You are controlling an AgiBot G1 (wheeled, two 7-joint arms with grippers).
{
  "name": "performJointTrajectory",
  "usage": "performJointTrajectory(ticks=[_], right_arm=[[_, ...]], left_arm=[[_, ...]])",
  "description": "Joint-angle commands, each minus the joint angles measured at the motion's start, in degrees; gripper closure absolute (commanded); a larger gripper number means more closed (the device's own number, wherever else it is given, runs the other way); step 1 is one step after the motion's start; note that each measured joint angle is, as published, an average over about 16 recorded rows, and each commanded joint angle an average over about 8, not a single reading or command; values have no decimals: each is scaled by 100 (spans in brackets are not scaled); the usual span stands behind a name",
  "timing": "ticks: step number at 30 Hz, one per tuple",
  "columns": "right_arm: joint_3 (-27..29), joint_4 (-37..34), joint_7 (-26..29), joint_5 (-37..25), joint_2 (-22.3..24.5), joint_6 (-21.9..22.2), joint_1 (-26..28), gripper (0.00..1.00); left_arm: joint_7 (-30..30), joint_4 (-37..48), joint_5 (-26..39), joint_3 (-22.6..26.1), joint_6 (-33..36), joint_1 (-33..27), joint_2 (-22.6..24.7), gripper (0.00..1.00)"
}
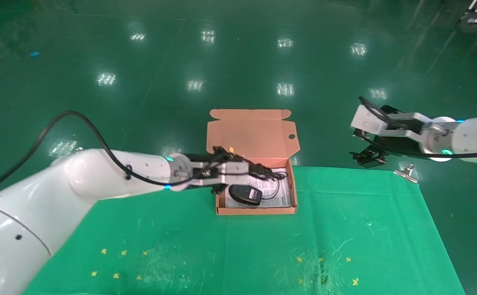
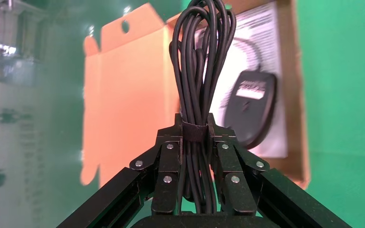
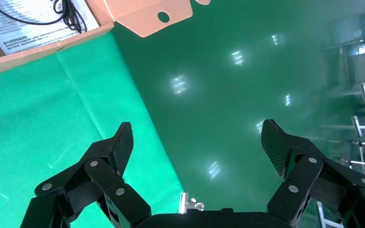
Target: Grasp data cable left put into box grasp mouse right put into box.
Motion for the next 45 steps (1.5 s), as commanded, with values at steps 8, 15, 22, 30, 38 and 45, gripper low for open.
performJointTrajectory(ticks=[8, 15, 22, 30, 38, 45], right_arm=[[37, 324, 53, 39, 250, -43, -13, 0], [43, 385, 51, 52, 304, -47, -17, 0], [44, 384, 51, 54, 303, -49, -18, 0], [43, 370, 48, 54, 291, -48, -21, 0], [103, 505, -4, 114, 328, 36, 16, 0], [117, 763, -156, -18, 382, 96, 152, 0]], left_arm=[[341, -22, -921, 557, -242, -31, 10, 90], [403, 1, -1271, 790, -336, -91, 18, 2], [405, 7, -1276, 795, -347, -102, 17, 0], [398, -40, -1224, 748, -319, -89, -22, 0], [113, -231, -1262, 707, -388, -276, -275, 0], [-383, -285, -1192, 609, -536, -778, -494, 0]])
